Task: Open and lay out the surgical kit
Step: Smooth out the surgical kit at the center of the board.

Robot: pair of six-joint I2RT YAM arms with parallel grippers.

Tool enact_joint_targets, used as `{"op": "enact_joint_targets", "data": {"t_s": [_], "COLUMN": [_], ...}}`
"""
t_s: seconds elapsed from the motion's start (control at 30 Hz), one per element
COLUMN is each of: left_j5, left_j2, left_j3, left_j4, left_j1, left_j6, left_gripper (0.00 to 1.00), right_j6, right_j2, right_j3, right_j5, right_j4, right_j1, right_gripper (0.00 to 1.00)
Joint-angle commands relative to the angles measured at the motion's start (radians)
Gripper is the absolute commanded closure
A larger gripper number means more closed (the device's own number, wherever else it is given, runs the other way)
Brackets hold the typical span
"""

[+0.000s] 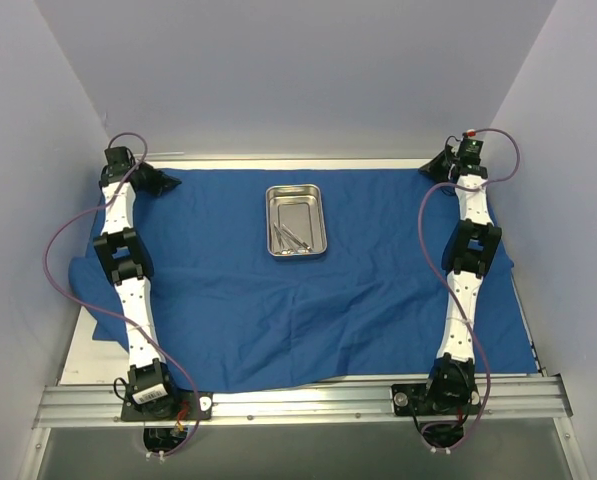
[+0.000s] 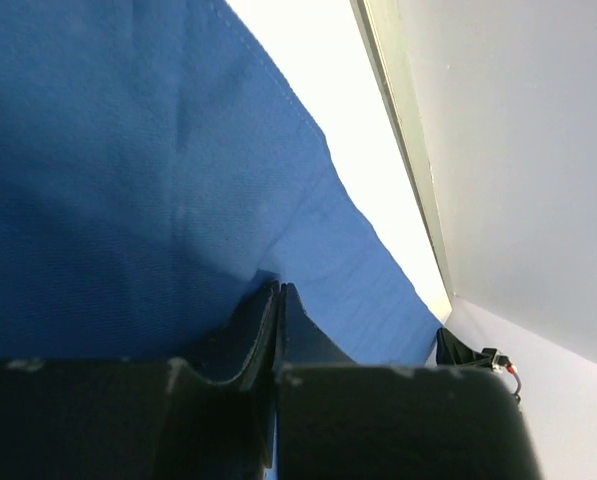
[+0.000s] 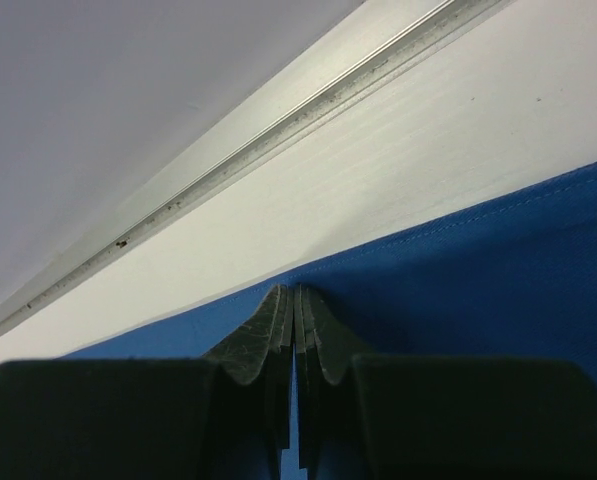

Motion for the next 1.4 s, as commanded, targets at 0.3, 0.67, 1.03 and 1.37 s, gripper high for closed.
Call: {"op": "enact_joint_targets", "data": {"t_s": [0.3,0.67,1.03,1.37], "left_j5": [-0.218,-0.417,-0.503,-0.426], "left_j2": [-0.407,-1.149,-1.553,-1.492], "left_j3": [-0.097,-0.986,-1.502,-1.680], "left_j4": [-0.235,-0.332,-0.434,-0.314], "left_j1": [0.002,-0.009,0.192,0.373], "left_j6": [0.218,0.415,0.404,0.412], "left_gripper": [0.74,0.75,0.46,0.47], "right_j6": [0.105,-0.025,-0.174,-0.235], "right_j2": [-0.152,-0.569,-1.005,-1.166], "right_j3": [-0.052,-0.340,-0.966,-1.132], "right_j5": [-0.009,0.029,0.020,0.021], "right_j4": [0.067,-0.117,-0.137,-0.180], "right_j1": [0.046,0.247,0.586,0.660], "right_gripper": [0.98,0.70,0.50,0.45]}}
